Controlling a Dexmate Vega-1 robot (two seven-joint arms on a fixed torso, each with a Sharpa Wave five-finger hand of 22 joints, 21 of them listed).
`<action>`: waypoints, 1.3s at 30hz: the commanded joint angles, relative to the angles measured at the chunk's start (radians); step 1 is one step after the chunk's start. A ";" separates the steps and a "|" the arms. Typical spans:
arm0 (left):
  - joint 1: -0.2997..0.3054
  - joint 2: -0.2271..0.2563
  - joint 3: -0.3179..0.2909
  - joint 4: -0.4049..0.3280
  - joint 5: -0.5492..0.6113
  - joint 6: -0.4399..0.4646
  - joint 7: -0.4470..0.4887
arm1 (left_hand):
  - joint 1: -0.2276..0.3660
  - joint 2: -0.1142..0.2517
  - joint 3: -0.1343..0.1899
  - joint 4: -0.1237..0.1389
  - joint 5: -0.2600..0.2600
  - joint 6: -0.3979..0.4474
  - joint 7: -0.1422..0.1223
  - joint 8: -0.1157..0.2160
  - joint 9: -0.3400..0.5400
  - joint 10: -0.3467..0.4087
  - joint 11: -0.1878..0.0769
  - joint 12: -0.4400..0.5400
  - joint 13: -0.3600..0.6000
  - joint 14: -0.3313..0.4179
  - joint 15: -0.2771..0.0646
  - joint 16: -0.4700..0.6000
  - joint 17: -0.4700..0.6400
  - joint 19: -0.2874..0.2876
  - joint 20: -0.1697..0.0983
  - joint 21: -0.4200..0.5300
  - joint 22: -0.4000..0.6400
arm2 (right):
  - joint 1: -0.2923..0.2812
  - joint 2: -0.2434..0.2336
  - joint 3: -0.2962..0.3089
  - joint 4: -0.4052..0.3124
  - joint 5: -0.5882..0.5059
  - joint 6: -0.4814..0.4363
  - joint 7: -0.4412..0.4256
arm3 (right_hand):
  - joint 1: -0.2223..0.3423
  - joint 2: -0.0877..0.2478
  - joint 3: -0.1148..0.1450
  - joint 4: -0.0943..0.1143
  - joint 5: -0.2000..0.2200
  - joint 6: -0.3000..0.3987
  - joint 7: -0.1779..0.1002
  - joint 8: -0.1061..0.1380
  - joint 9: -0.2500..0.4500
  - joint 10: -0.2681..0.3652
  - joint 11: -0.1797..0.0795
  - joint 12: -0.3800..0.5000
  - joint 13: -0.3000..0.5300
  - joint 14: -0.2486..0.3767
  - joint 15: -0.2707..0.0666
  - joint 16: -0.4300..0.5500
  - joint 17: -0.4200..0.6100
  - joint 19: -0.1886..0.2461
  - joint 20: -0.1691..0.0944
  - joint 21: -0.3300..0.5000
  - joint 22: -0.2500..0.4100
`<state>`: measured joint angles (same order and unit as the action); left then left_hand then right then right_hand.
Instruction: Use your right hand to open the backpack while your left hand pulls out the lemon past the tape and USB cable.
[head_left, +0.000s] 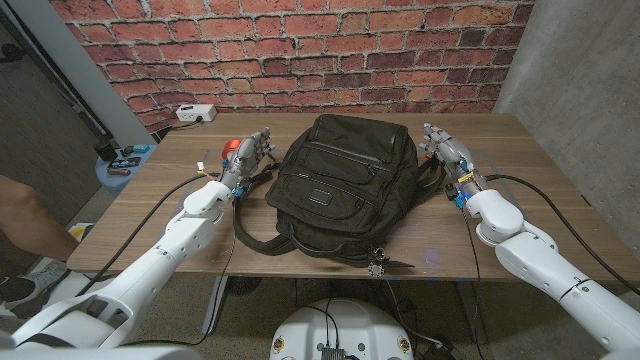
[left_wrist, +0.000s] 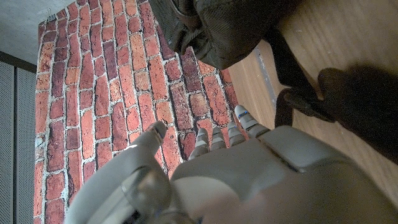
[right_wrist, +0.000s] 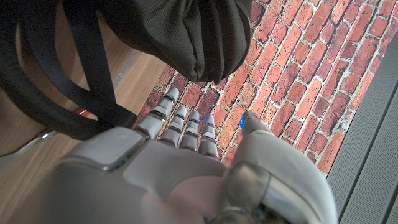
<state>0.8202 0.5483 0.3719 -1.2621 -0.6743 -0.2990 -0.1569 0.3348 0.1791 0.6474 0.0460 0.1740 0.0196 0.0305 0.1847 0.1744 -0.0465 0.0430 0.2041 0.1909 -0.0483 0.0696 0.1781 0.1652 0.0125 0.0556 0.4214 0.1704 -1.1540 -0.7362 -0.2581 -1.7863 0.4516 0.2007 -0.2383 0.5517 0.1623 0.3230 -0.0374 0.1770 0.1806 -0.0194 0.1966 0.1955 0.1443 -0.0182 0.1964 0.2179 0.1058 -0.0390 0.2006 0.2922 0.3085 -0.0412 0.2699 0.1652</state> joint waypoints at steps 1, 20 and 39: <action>-0.011 -0.012 0.008 0.011 0.007 -0.010 -0.006 | 0.010 0.003 0.004 -0.008 0.000 0.005 0.000 0.002 0.005 -0.001 0.007 0.006 0.002 0.000 0.014 0.005 0.005 0.007 0.002 -0.004 0.001 | -0.073 -0.042 0.035 -0.092 -0.071 -0.034 -0.055 | 0.017 0.002 0.004 -0.009 0.003 0.015 -0.004 0.007 0.002 0.008 -0.001 0.004 0.002 0.008 -0.029 0.007 0.000 0.006 -0.062 -0.003 0.004; 0.006 0.007 0.000 -0.008 -0.003 -0.012 -0.022 | 0.016 0.005 0.005 -0.015 -0.001 0.006 0.001 0.001 0.005 0.002 0.008 0.007 0.002 0.002 0.014 0.006 0.006 0.010 0.003 -0.011 0.001 | -0.167 -0.065 0.066 -0.238 -0.276 -0.129 -0.175 | 0.043 0.000 0.013 -0.038 0.006 0.031 -0.003 0.011 0.002 0.031 0.003 0.012 -0.001 0.030 -0.033 0.016 -0.013 0.030 -0.059 -0.007 0.005; 0.018 0.022 -0.009 -0.025 -0.004 -0.022 -0.026 | 0.023 0.005 0.006 -0.024 0.000 0.009 0.002 0.001 0.006 0.002 0.009 0.006 0.002 0.004 0.016 0.006 0.006 0.014 0.004 -0.020 0.001 | -0.260 -0.043 0.090 -0.332 -0.424 -0.173 -0.232 | 0.076 -0.006 0.020 -0.076 0.008 0.061 0.007 0.018 0.001 0.063 0.013 0.019 -0.004 0.056 -0.027 0.024 -0.028 0.063 -0.050 -0.014 0.004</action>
<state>0.8310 0.5626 0.3676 -1.2784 -0.6754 -0.3151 -0.1777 0.3479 0.1844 0.6535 0.0299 0.1740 0.0232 0.0267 0.1847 0.1743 -0.0465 0.0429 0.2041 0.1910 -0.0446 0.0733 0.1781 0.1652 0.0216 0.0572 0.4026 0.1702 -1.3609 -0.7886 -0.1794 -2.0561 0.1175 0.0619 -0.4372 0.6150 0.1543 0.3388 -0.1070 0.1817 0.2344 -0.0125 0.2072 0.1956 0.1978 -0.0077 0.2113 0.2132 0.1494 -0.0396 0.2160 0.2645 0.3596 -0.0440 0.2584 0.1651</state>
